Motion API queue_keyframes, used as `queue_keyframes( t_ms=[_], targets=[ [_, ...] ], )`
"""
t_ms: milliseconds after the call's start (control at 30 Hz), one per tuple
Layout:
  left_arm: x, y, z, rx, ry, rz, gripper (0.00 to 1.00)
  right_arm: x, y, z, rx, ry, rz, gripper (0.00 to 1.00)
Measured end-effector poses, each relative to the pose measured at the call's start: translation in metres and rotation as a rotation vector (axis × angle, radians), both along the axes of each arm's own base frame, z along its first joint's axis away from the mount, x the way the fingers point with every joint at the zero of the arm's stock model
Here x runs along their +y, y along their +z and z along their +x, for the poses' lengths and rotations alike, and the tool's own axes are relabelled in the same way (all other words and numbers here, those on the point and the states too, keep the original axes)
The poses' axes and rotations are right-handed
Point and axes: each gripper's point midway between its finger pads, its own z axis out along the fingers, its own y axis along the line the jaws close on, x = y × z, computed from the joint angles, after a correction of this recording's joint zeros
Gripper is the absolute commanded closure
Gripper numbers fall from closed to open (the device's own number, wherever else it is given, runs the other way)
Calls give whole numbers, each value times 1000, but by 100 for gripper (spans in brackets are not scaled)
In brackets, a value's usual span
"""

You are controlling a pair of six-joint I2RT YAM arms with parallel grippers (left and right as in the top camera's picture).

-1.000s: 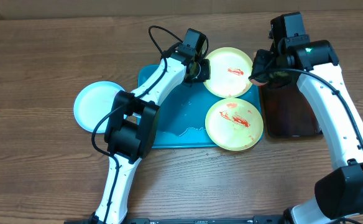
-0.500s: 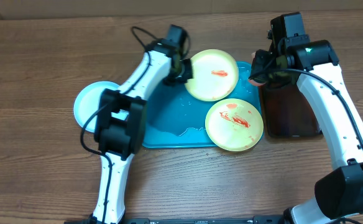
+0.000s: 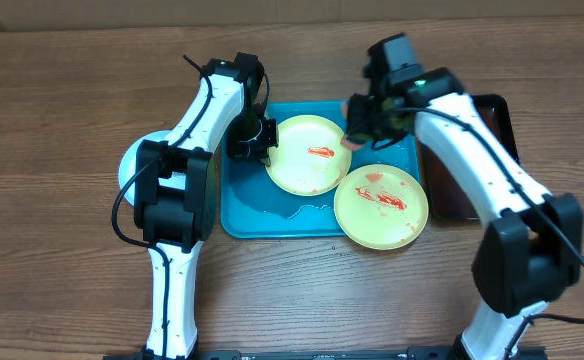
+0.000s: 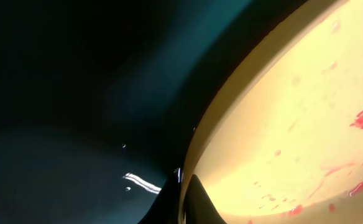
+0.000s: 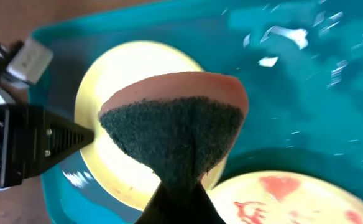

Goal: Clean dirty plates on tray and stack at the side
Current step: 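Pull the yellow plate toward the tray center with the left gripper, then scrub the yellow plate with the sponge while left gripper holds rim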

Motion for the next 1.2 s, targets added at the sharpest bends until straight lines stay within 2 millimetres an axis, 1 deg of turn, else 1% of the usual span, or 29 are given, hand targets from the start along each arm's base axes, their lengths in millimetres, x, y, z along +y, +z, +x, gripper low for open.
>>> queue_keyframes(
  t_ms=[100, 167, 200, 233, 467, 633, 767, 933, 1033, 1200],
  targets=[
    [1, -1, -3, 11, -3, 1, 95, 14, -16, -6, 40, 20, 0, 96],
    [1, -3, -6, 19, -2, -2, 95, 20, -28, -8, 70, 27, -4, 96],
    [0, -3, -7, 20, 0, -7, 96, 21, -35, -10, 86, 28, -7, 96],
    [0, -4, -8, 16, 1, -14, 96, 23, -47, -11, 113, 29, -15, 96],
    [-1, -8, -10, -6, 37, -108, 95, 29, -85, -9, 160, 34, -34, 96],
    [-1, -8, -13, 2, 35, -121, 96, 32, -99, -5, 162, 38, -34, 96],
    [-1, -7, -17, 17, 23, -125, 95, 33, -115, -6, 187, 40, -38, 96],
    [3, -8, -21, 36, 27, -127, 96, 38, -117, -6, 200, 48, -9, 96],
    [7, -8, -23, 51, 41, -129, 95, 44, -117, -4, 201, 57, 31, 96],
    [13, -8, -23, 62, 61, -139, 96, 64, -117, -1, 195, 87, 123, 96]
  ],
)
